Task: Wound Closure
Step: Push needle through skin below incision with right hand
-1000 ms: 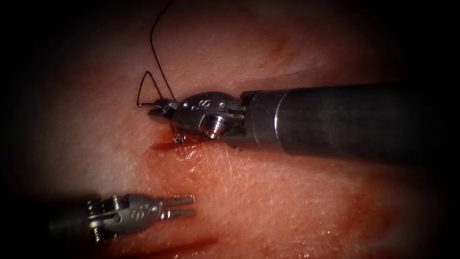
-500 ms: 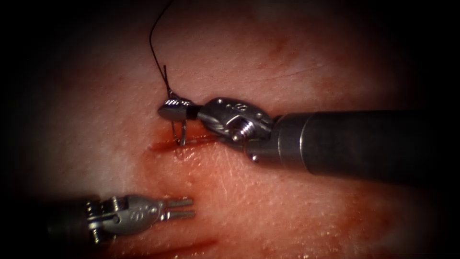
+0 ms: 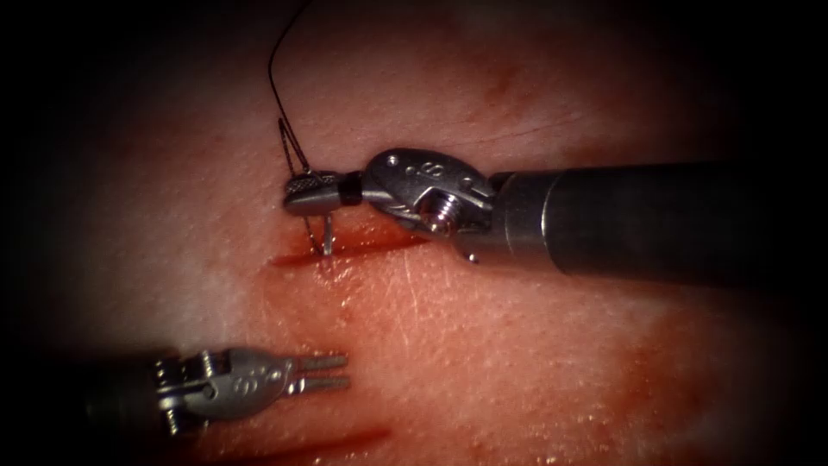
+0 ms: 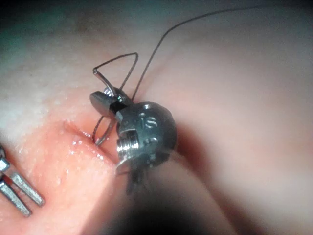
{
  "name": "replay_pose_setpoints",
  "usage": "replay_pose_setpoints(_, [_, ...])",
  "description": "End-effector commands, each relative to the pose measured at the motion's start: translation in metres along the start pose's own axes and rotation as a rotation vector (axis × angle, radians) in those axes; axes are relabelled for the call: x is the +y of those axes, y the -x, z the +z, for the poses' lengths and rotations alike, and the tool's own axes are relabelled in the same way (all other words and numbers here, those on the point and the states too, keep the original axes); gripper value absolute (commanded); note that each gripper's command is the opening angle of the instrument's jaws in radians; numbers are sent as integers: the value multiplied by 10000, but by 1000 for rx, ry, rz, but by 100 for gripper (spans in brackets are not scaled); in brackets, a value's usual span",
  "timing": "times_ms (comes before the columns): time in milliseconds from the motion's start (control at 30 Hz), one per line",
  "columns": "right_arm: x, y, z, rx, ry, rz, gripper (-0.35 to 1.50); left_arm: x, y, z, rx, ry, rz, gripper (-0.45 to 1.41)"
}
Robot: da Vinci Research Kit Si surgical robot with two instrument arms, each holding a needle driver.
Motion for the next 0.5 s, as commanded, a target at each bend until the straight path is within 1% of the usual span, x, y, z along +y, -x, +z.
replay_pose_setpoints(33, [11,2,5,3,9,-76,-35,0,-1,7,0,-1,0,-20])
replay_pose_setpoints(167, [16,2,4,1,6,-188,-35,0,-1,7,0,-1,0,-20])
replay_pose_setpoints(233, [22,2,3,-9,-38,-205,-35,1,0,7,0,-1,0,-20])
replay_pose_setpoints(333, [28,3,4,1,-79,-244,-35,1,0,7,0,-2,0,-20])
replay_pose_setpoints(467, [21,7,8,4,-139,-256,-35,1,0,7,0,-2,0,-20])
replay_pose_setpoints(500, [16,10,10,8,-174,-246,-35,1,0,7,0,-2,0,-20])
